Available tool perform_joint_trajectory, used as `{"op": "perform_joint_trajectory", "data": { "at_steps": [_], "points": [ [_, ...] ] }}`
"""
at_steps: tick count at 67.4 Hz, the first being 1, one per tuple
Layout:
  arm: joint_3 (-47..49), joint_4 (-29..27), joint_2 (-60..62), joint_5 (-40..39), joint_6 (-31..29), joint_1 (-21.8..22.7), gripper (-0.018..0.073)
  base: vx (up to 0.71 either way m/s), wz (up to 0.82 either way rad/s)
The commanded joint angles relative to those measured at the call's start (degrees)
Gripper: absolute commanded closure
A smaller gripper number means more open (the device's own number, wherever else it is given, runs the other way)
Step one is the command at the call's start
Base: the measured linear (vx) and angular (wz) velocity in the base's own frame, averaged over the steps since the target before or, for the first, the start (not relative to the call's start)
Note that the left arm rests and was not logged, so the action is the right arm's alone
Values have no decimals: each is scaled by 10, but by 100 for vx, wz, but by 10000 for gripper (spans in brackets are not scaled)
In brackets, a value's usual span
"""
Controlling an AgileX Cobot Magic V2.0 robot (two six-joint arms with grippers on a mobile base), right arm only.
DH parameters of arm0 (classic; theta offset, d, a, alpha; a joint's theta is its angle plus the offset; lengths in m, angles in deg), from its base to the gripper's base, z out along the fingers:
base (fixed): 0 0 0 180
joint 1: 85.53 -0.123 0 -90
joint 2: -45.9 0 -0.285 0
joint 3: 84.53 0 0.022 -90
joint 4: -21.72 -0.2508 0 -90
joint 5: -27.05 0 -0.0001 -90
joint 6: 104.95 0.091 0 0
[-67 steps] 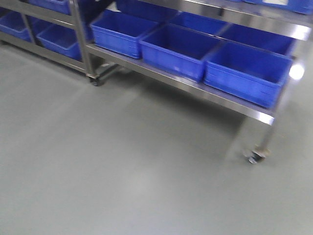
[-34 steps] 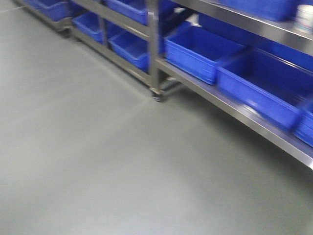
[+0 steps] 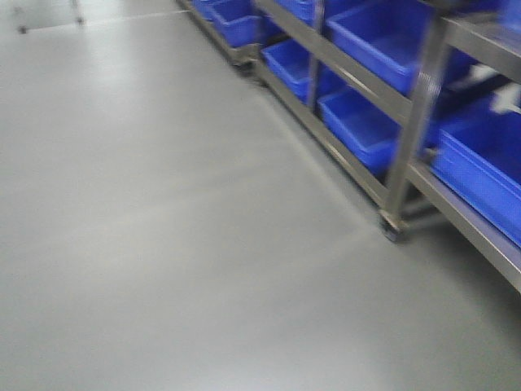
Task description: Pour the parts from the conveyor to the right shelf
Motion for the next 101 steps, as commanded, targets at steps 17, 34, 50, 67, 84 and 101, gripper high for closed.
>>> {"op": "perform_joint_trajectory", "data": {
  "at_steps": [17, 34, 50, 67, 84, 101],
  "points": [
    [16, -3, -10, -45, 0, -2, 565, 71, 48],
    [16, -3, -10, -45, 0, -2, 565, 69, 30],
    [16, -3, -10, -45, 0, -2, 565, 68, 24],
    [16, -3, -10, -45, 0, -2, 565, 68, 20],
    [16, -3, -10, -45, 0, -2, 565, 67, 15],
    [16, -3, -10, -45, 0, -2, 565, 67, 7]
  ]
}}
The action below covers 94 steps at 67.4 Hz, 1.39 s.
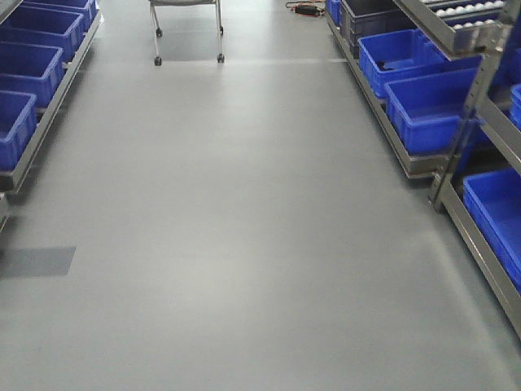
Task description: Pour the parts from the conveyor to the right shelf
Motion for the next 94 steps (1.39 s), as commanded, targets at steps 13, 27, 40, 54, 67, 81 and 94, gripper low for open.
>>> {"op": "perform_joint_trajectory", "data": {
  "at_steps": [13, 27, 40, 54, 67, 81, 94],
  "points": [
    [16, -2, -10, -46, 0, -2, 565, 67, -2],
    [16, -2, -10, -46, 0, -2, 565, 64, -3],
    [16, -2, -10, -46, 0, -2, 565, 47, 0],
    [16, -2, -10, -46, 0, -2, 565, 31, 9],
    [16, -2, -10, -46, 0, -2, 565, 22, 33],
    [16, -2, -10, -46, 0, -2, 565, 17, 66],
    [16, -2, -10, -46, 0, -2, 565, 18, 85]
  ]
}}
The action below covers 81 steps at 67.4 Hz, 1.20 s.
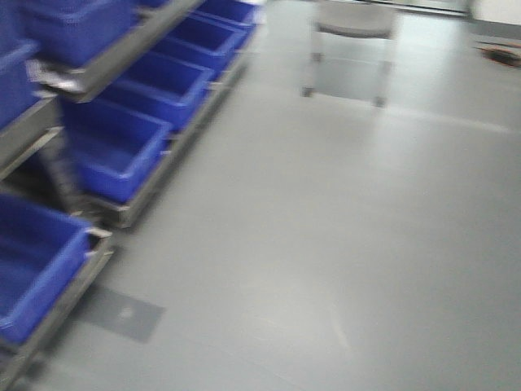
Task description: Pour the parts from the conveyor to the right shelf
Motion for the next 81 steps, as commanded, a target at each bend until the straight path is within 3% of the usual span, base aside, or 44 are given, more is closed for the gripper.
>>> {"op": "perform_joint_trajectory", "data": {
  "at_steps": [1, 81],
  "points": [
    [16, -2, -10, -45, 0, -2, 565, 18, 91],
    [16, -2, -10, -45, 0, -2, 565, 21, 81]
  ]
}}
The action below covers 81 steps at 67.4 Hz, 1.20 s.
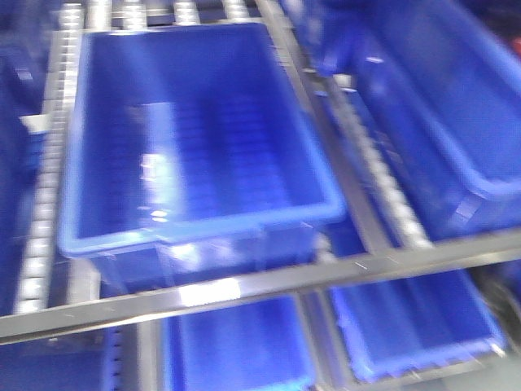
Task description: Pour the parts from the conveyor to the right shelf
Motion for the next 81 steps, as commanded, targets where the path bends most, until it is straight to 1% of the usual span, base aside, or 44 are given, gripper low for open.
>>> {"op": "perform_joint_trajectory", "data": {
  "at_steps": [1, 14, 29, 55, 81],
  "points": [
    [16, -2, -10, -45, 0, -2, 565, 21, 62],
    [16, -2, -10, -45, 0, -2, 565, 20, 49],
    [16, -2, -10, -45, 0, -2, 565, 20, 26],
    [16, -2, -10, -45, 0, -2, 565, 18, 8],
    [16, -2, -10, -45, 0, -2, 565, 9, 2]
  ]
}}
